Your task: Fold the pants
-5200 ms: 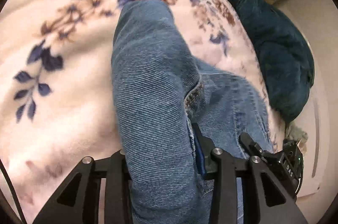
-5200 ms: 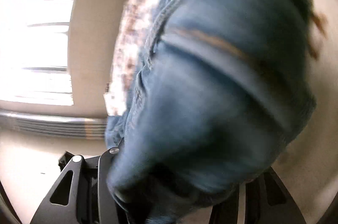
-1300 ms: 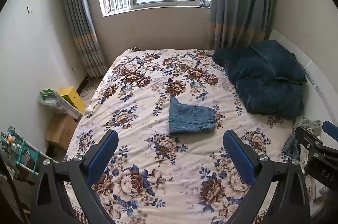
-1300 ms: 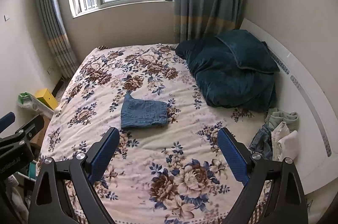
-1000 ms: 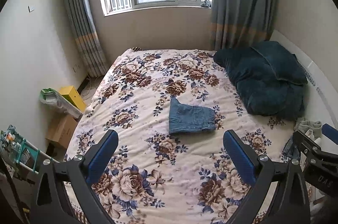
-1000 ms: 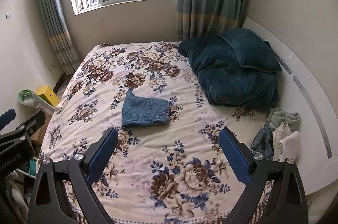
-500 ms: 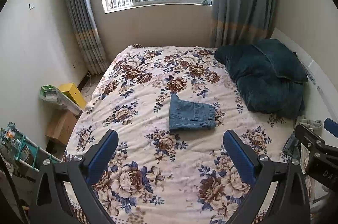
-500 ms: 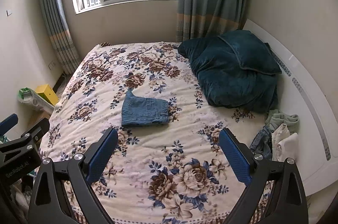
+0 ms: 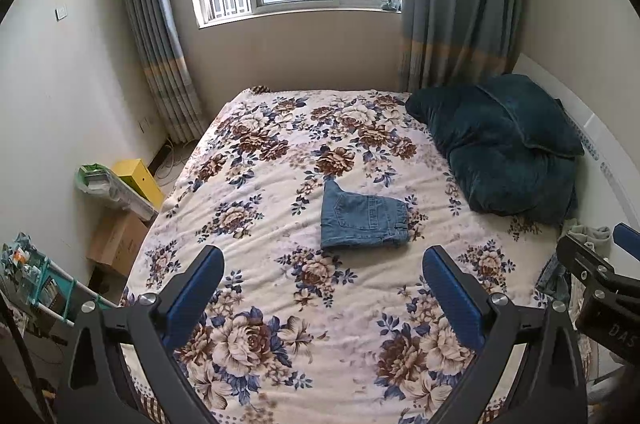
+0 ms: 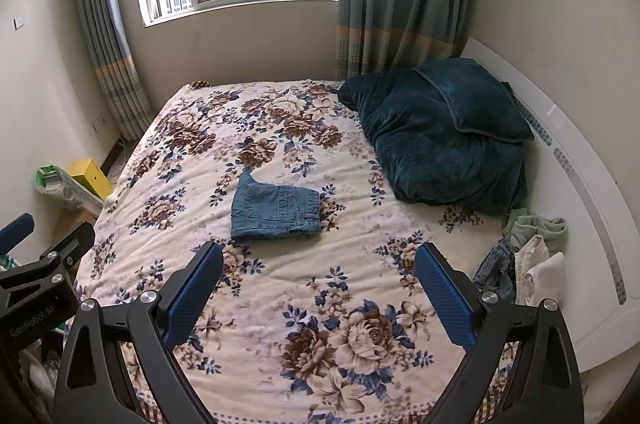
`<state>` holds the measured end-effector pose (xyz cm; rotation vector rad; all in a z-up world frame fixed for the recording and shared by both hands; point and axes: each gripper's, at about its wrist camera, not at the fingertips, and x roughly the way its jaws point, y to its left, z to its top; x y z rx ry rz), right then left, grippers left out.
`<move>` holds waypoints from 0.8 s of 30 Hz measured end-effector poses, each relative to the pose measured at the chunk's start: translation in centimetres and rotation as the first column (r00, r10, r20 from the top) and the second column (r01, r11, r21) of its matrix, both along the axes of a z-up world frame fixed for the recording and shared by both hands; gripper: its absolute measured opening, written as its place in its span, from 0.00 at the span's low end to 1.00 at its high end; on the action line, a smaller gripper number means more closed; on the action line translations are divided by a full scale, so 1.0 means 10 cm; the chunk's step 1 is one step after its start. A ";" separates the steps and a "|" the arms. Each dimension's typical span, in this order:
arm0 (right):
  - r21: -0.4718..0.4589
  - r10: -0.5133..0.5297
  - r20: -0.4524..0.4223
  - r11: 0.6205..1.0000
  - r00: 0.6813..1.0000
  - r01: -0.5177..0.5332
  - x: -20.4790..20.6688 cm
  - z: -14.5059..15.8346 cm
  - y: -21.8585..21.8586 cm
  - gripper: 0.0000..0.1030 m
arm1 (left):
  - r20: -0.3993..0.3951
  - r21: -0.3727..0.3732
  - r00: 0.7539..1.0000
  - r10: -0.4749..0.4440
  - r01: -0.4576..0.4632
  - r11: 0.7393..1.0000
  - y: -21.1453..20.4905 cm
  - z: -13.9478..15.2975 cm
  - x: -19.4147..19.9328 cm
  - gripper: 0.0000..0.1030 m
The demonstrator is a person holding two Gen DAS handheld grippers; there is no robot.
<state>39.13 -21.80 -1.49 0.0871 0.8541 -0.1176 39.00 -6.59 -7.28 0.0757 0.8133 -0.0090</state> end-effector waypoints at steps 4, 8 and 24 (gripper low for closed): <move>0.006 0.001 0.000 1.000 1.000 -0.001 0.01 -0.02 -0.01 0.96 | 0.002 0.006 1.000 0.002 -0.002 1.000 -0.02 0.00 0.00 0.99; 0.008 0.004 -0.005 1.000 1.000 -0.004 0.06 -0.04 -0.01 0.96 | 0.004 0.014 1.000 0.009 -0.009 1.000 -0.05 -0.01 0.00 0.99; 0.007 0.024 -0.025 1.000 0.999 -0.024 0.12 -0.15 0.00 0.96 | -0.019 0.015 1.000 0.007 -0.007 1.000 -0.07 -0.09 -0.02 0.99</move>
